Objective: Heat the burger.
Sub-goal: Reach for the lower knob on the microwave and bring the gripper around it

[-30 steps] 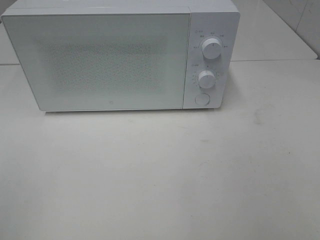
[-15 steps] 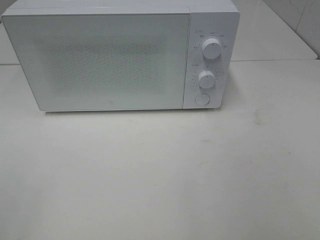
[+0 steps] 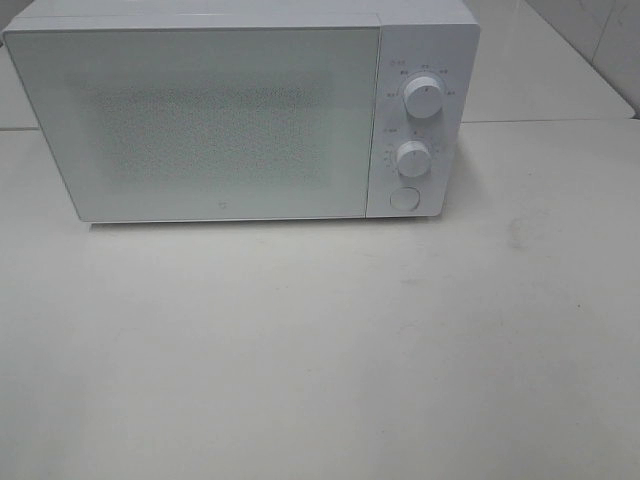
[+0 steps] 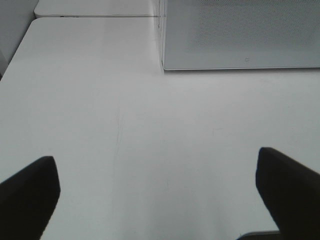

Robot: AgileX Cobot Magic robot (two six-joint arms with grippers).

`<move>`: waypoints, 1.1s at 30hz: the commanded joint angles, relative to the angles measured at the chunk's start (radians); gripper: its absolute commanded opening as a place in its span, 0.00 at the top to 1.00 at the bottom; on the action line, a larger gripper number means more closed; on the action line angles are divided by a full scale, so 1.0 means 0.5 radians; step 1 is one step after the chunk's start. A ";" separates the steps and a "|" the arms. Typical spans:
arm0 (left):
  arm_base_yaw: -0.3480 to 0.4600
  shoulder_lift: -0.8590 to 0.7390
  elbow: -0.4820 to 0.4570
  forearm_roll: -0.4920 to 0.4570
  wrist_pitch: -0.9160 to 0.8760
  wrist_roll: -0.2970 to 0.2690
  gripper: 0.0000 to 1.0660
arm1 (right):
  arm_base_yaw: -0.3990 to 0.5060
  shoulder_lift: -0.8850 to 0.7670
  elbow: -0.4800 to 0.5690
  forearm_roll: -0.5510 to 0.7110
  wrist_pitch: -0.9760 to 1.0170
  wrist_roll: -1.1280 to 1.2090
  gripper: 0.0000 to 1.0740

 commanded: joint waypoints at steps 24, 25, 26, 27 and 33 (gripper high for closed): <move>0.006 -0.016 0.006 -0.010 -0.032 -0.002 0.06 | -0.014 -0.042 0.012 -0.006 -0.016 0.014 0.35; 0.006 -0.016 0.006 -0.010 -0.032 -0.002 0.06 | -0.014 -0.042 0.010 -0.006 -0.016 0.014 0.35; 0.006 -0.016 0.006 -0.010 -0.032 -0.002 0.06 | -0.014 -0.042 0.010 -0.006 -0.016 0.014 0.35; 0.006 -0.016 0.006 -0.010 -0.032 -0.002 0.06 | -0.014 -0.042 0.004 -0.006 -0.020 0.014 0.35; 0.006 -0.016 0.006 -0.010 -0.032 -0.002 0.06 | -0.014 -0.022 -0.042 0.018 -0.152 0.044 0.35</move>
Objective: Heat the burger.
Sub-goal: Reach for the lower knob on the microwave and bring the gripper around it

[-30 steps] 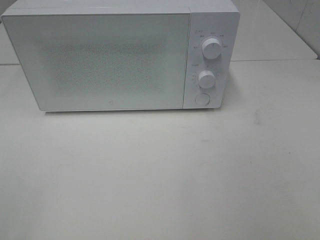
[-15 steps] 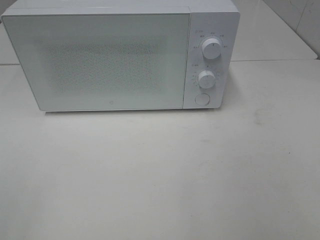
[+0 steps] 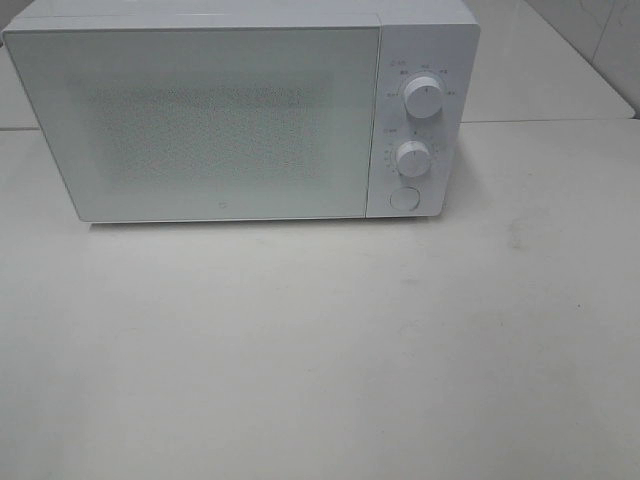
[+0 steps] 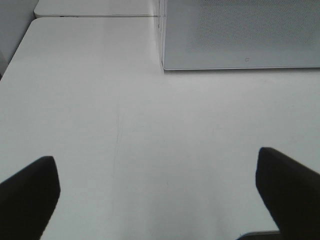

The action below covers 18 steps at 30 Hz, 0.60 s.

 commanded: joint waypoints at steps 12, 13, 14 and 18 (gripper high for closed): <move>0.006 -0.016 0.006 -0.010 -0.032 -0.002 0.06 | -0.014 0.316 -0.028 0.028 -0.420 0.080 0.35; 0.006 -0.016 0.006 -0.010 -0.032 -0.002 0.06 | -0.014 0.316 -0.028 0.028 -0.420 0.080 0.35; 0.006 -0.016 0.006 -0.010 -0.032 -0.002 0.06 | -0.014 0.380 -0.028 0.028 -0.486 0.084 0.35; 0.006 -0.016 0.006 -0.010 -0.032 -0.002 0.06 | -0.014 0.486 -0.022 0.028 -0.584 0.084 0.35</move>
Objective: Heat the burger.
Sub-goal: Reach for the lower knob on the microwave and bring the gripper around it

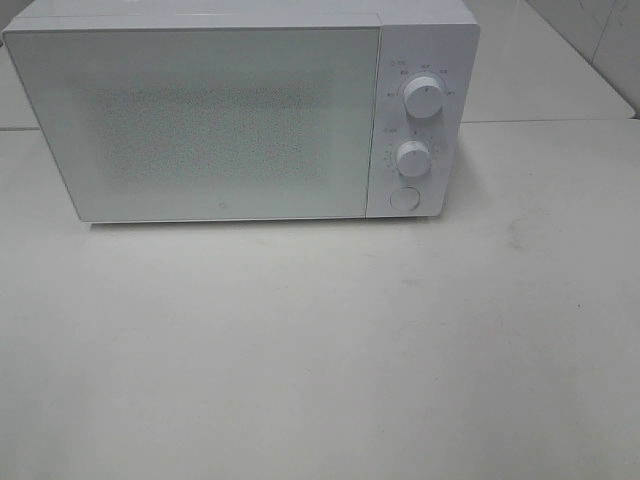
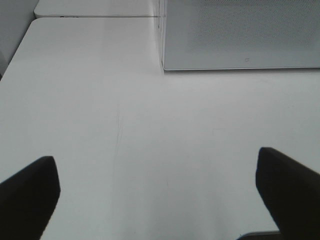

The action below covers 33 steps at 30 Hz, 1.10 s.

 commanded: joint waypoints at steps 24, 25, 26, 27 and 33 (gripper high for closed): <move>0.006 -0.016 0.006 -0.010 -0.032 -0.002 0.06 | -0.014 0.906 -0.010 0.114 -0.932 0.028 0.35; 0.006 -0.016 0.006 -0.010 -0.032 -0.002 0.06 | -0.014 0.970 -0.010 0.114 -1.000 0.028 0.35; 0.006 -0.016 0.006 -0.010 -0.032 -0.002 0.06 | -0.014 0.970 -0.010 0.114 -1.000 0.028 0.35; 0.006 -0.016 0.006 -0.010 -0.032 -0.002 0.06 | -0.014 1.004 -0.010 0.114 -1.040 0.028 0.35; 0.006 -0.016 0.006 -0.010 -0.032 -0.002 0.06 | -0.014 1.192 -0.010 0.114 -1.286 0.028 0.35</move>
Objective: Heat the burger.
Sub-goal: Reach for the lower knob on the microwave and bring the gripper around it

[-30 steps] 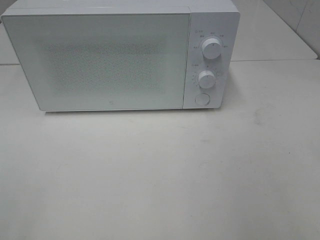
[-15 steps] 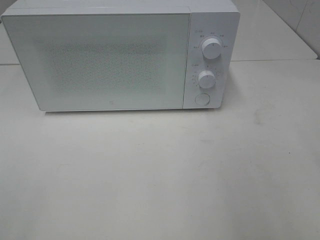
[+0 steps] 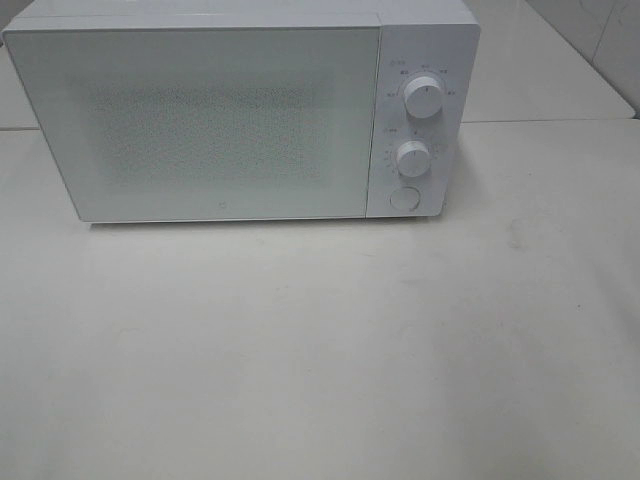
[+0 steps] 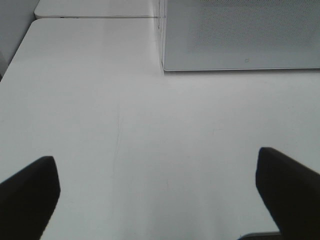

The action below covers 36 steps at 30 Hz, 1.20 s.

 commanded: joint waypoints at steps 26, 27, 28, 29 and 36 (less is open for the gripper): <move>0.006 -0.016 0.006 -0.010 -0.026 -0.002 0.06 | 0.024 0.716 0.462 0.138 -1.632 -0.016 0.35; 0.006 -0.016 0.006 -0.010 -0.026 -0.002 0.06 | 0.094 0.764 0.502 0.216 -1.768 -0.072 0.35; 0.006 -0.016 0.006 -0.010 -0.026 -0.002 0.06 | 0.094 0.764 0.502 0.216 -1.768 -0.072 0.35; 0.006 -0.016 0.006 -0.010 -0.026 -0.002 0.06 | 0.184 0.816 0.544 0.310 -1.890 -0.180 0.35; 0.006 -0.016 0.006 -0.010 -0.026 -0.002 0.06 | 0.518 1.038 0.582 0.692 -2.188 -0.470 0.35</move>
